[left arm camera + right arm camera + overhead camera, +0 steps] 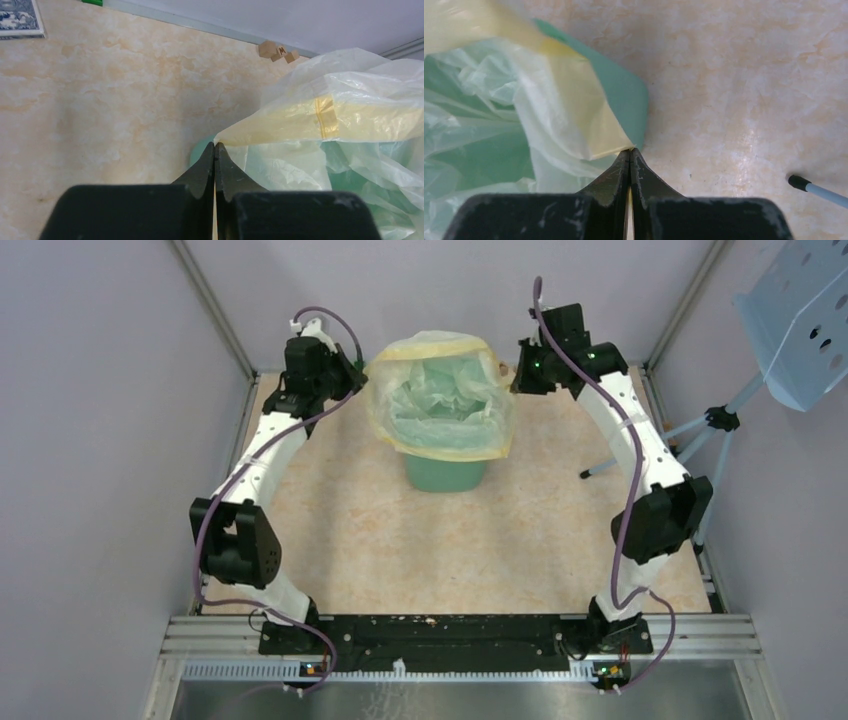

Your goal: Put the trash bags into the trash bin

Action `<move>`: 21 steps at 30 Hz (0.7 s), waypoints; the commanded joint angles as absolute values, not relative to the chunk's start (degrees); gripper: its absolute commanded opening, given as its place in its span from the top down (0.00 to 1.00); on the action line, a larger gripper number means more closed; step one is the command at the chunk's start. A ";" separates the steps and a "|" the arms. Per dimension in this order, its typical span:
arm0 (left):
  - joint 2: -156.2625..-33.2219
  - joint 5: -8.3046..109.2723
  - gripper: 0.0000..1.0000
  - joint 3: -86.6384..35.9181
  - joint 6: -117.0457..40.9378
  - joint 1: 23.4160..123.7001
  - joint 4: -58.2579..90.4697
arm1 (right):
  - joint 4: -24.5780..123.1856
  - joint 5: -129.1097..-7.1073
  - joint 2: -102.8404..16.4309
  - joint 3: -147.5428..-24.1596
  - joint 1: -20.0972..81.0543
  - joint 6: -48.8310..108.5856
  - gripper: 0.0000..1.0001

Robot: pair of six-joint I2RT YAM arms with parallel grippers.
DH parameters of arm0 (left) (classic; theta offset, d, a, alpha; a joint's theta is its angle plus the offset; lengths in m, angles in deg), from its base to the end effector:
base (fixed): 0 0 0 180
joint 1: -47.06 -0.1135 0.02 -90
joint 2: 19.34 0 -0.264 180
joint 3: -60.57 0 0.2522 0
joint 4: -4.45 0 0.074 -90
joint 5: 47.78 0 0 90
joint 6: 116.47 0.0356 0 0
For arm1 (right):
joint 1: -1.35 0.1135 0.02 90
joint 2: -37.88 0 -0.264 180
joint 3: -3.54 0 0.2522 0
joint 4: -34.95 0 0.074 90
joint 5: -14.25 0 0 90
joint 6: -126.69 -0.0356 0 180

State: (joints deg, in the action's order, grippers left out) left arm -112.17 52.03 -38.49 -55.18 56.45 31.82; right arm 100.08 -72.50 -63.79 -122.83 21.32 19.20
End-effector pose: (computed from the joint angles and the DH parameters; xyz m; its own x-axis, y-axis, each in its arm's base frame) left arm 0.3793 -0.0689 0.3652 -0.4646 -0.4029 -0.7885 0.1076 0.8582 -0.5019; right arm 0.3620 0.1337 0.4064 -0.6960 0.0663 -0.7150 -0.1807 0.9475 0.2638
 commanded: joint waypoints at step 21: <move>-122.91 76.55 1.00 -33.55 -65.06 56.50 14.52 | 87.85 -60.16 -72.34 -117.61 18.41 13.61 1.00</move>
